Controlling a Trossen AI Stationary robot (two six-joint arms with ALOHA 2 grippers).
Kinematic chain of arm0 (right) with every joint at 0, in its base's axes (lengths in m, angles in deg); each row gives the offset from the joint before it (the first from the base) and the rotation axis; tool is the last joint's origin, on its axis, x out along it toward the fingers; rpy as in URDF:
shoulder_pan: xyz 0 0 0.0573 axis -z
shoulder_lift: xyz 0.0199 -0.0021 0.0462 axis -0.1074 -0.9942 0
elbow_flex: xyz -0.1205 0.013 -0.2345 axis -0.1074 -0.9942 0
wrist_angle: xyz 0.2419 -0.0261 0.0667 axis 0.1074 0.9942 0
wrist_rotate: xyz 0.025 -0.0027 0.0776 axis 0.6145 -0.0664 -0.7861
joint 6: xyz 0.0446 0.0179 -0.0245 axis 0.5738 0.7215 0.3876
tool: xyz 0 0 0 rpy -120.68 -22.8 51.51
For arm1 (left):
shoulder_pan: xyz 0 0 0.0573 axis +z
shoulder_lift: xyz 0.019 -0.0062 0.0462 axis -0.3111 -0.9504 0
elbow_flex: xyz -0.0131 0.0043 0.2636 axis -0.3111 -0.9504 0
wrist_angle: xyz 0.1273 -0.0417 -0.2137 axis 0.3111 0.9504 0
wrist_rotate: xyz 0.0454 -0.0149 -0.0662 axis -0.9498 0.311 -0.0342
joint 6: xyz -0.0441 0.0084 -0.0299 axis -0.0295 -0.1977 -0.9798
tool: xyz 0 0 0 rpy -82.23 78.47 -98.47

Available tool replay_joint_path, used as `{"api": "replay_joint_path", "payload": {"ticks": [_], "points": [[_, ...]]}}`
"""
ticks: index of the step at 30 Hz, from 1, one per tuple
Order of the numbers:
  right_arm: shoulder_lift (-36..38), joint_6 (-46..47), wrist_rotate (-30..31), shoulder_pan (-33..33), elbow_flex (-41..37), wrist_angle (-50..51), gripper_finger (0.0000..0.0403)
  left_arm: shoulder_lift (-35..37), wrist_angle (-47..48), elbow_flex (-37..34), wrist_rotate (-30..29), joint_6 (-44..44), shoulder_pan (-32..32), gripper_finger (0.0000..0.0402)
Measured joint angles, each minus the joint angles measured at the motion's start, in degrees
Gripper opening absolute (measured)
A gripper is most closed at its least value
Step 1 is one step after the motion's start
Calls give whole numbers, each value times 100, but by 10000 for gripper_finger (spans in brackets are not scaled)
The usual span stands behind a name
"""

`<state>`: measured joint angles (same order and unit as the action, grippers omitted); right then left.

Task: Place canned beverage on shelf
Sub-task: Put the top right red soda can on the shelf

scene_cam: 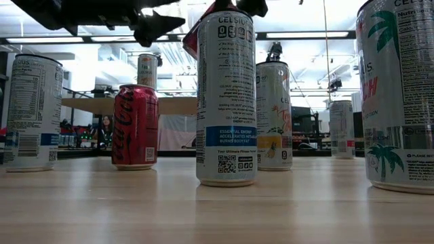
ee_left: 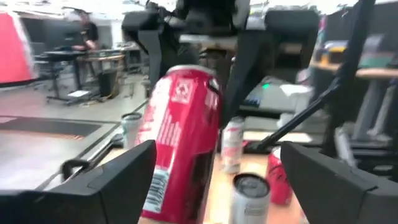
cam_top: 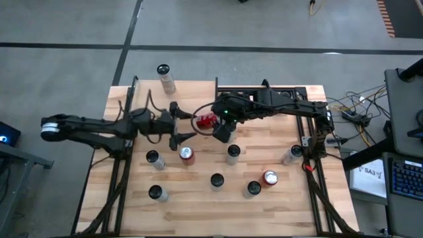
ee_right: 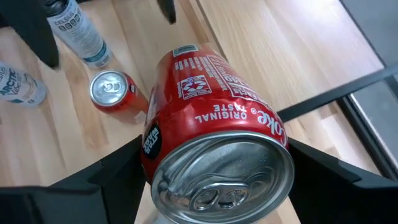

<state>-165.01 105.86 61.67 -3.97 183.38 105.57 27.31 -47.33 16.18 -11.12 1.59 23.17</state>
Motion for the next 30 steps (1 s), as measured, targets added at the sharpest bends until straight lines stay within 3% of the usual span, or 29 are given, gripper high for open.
{"api": "replay_joint_path", "payload": {"ticks": [4, 15, 21, 30], "points": [[0, 252, 0, 0, -1, 147, 301, -175, 229, 223, -1032, 343, -244, 318], [-24, 682, -4, 0, -7, 298, 301, -1003, 610, 745, -1263, 649, -574, 334], [-24, 859, 22, 7, -20, 284, 301, -1486, 811, 1198, -2367, 1007, -764, 340], [-24, 1231, 0, -2, -36, 244, 301, -2149, 1125, 1864, -2774, 1038, -772, 341]]}}
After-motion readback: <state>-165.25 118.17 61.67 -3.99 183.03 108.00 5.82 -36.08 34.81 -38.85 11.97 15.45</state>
